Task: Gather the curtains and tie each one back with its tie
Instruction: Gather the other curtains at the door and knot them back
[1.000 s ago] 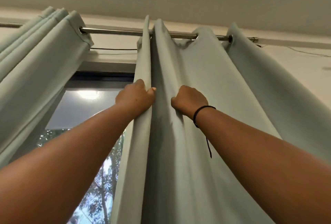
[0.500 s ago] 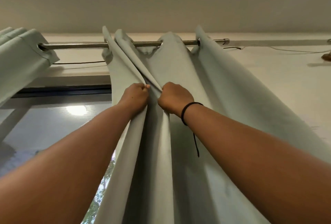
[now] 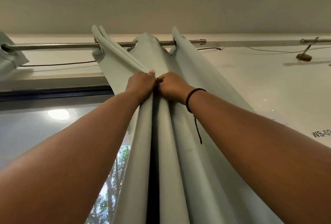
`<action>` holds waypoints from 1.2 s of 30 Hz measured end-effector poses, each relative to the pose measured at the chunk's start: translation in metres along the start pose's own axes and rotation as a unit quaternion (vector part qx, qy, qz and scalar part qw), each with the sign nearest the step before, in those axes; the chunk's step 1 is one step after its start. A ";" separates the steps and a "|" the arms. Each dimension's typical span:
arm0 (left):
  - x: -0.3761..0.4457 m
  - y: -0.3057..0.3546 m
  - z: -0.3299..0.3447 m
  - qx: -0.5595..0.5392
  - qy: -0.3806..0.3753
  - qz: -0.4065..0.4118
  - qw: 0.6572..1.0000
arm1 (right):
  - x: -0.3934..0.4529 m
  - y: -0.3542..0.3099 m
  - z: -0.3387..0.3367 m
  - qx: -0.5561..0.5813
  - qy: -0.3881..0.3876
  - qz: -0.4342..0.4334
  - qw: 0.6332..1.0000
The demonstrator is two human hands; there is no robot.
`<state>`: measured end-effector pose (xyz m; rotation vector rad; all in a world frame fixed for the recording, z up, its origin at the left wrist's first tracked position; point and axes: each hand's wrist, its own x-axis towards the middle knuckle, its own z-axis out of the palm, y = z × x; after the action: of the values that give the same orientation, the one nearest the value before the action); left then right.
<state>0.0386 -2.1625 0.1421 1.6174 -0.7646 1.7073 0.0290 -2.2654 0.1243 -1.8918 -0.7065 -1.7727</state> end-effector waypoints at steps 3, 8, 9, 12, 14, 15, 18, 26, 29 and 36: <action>-0.002 -0.015 -0.015 -0.039 0.006 -0.065 0.997 | -0.007 -0.007 0.009 0.106 -0.074 0.062 0.990; -0.005 -0.049 -0.049 0.056 -0.041 -0.100 0.993 | -0.008 0.004 0.038 -0.196 0.103 0.186 0.957; -0.006 -0.058 -0.056 0.082 -0.046 -0.103 0.990 | -0.007 0.005 0.041 -0.147 0.105 0.208 0.961; -0.010 -0.082 -0.073 0.162 -0.046 -0.095 0.981 | 0.003 0.002 0.050 -0.029 0.059 0.252 0.965; -0.012 -0.097 -0.087 0.192 -0.032 -0.067 0.979 | 0.006 -0.006 0.059 -0.062 0.102 0.229 0.966; -0.014 -0.101 -0.093 0.196 -0.022 -0.054 0.979 | 0.007 -0.009 0.062 -0.079 0.124 0.216 0.965; -0.014 -0.123 -0.121 0.186 -0.004 -0.029 0.982 | 0.013 -0.030 0.088 -0.128 0.132 0.186 0.965; -0.012 -0.177 -0.181 0.114 0.006 -0.036 0.993 | 0.051 -0.152 0.165 -0.265 0.077 0.025 0.961; -0.004 -0.186 -0.193 0.084 0.034 -0.052 0.995 | 0.060 -0.222 0.190 -0.239 -0.006 -0.100 0.966; -0.006 -0.196 -0.197 -0.089 -0.005 -0.110 0.990 | 0.050 -0.190 0.161 -0.043 -0.242 0.033 0.969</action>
<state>0.0725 -1.8881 0.1185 1.5278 -0.6935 1.4343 0.0328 -2.0138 0.1583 -2.4108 -0.7252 -1.3232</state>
